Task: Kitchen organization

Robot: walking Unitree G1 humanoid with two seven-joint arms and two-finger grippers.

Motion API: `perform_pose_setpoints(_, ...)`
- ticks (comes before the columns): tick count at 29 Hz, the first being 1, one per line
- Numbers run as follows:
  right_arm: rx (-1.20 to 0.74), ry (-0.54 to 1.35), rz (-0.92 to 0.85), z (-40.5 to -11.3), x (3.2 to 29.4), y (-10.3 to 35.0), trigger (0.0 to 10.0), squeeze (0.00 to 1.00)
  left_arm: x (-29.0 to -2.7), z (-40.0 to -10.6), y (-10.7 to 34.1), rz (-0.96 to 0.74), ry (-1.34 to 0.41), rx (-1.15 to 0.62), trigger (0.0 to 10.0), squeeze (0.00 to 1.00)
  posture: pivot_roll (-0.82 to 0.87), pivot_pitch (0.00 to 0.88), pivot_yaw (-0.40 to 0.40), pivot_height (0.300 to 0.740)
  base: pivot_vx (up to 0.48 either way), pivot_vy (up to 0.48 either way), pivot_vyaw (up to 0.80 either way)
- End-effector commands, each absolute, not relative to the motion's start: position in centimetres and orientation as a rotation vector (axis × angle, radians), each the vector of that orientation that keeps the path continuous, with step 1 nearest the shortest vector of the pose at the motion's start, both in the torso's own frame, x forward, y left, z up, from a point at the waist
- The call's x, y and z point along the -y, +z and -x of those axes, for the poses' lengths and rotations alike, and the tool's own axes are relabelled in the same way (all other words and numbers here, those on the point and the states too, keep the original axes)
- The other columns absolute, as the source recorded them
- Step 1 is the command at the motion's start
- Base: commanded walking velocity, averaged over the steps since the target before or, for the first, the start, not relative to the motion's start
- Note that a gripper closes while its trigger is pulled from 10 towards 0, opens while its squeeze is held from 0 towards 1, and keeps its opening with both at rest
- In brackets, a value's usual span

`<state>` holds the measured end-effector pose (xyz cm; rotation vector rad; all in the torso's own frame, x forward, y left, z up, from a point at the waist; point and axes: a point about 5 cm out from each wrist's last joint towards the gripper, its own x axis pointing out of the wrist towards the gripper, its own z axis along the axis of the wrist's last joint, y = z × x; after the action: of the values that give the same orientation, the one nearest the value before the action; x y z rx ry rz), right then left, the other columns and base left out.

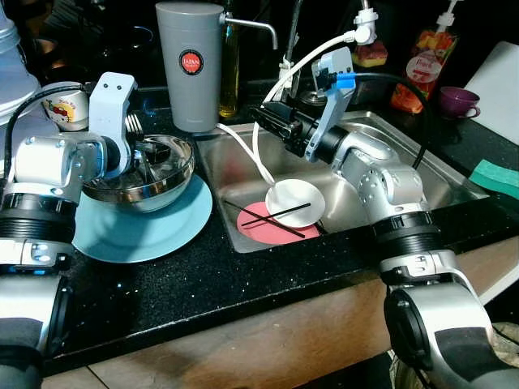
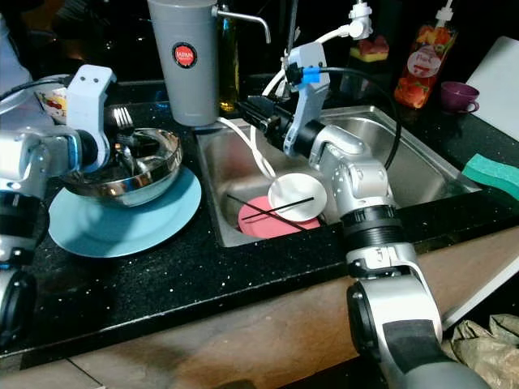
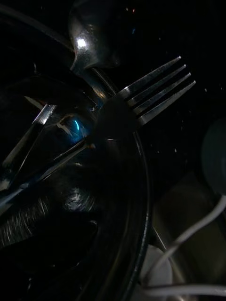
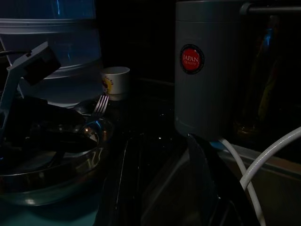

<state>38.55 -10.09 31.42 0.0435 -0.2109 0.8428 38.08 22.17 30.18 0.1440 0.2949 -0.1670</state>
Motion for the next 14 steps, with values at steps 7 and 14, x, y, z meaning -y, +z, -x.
perform_pose_setpoints(7,0.224,0.841,-0.050,-38.6,10.7,32.1,10.0,0.00,-22.2,-37.7,30.9,-0.215,-0.167,-0.304,10.0,0.00,0.05,0.104,-0.052,0.740,0.000,0.000,0.00)
perform_pose_setpoints(14,0.223,0.831,-0.049,-38.7,10.7,32.2,10.0,0.00,-21.1,-37.9,29.4,-0.217,-0.273,-0.376,10.0,0.00,0.04,0.103,-0.039,0.740,0.000,0.000,0.00)
